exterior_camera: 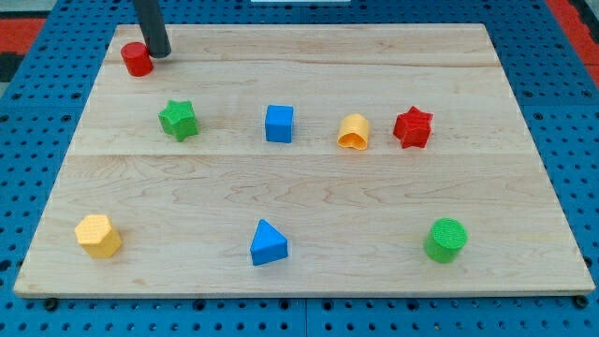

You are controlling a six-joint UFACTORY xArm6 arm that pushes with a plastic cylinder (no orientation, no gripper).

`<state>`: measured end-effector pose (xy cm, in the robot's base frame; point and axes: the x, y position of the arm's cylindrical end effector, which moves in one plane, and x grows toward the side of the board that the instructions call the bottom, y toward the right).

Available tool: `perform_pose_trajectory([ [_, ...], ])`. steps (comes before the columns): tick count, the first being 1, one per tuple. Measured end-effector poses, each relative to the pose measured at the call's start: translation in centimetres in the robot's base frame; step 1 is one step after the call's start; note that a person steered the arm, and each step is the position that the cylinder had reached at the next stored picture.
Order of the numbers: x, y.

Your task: Move the red circle towards the center left

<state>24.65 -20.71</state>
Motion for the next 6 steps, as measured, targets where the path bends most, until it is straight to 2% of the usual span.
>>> perform_pose_trajectory([
  [1, -1.3, -0.5],
  [2, 0.5, -2.7],
  [4, 5.1, -2.8],
  [6, 5.3, -6.0],
])
